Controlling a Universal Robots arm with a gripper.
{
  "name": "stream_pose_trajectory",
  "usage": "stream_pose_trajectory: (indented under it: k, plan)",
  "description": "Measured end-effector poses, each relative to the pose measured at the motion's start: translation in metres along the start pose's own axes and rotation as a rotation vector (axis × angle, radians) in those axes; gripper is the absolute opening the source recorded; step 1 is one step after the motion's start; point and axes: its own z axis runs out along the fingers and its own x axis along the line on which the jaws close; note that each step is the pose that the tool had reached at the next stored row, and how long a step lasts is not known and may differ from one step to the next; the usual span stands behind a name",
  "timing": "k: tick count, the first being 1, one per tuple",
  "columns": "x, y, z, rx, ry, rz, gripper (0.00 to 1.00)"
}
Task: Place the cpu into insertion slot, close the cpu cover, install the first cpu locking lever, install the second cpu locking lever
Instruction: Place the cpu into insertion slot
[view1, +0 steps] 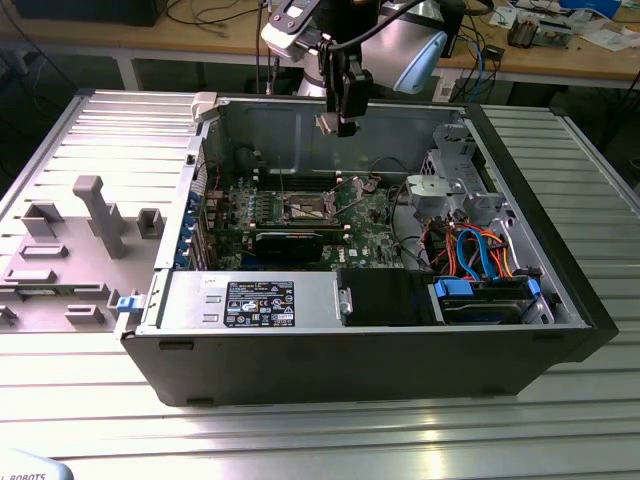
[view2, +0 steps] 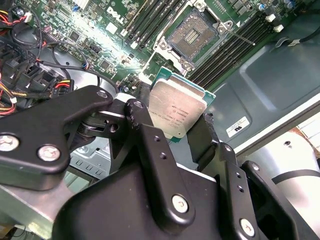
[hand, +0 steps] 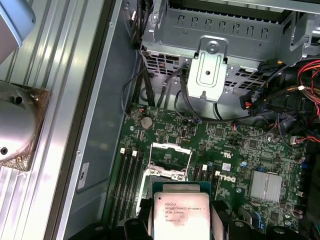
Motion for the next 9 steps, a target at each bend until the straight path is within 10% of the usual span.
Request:
stream_pose_trajectory:
  k: [9]
  plan:
    - [0.0,0.0,0.0,-0.0004,-0.0019,0.02,0.54]
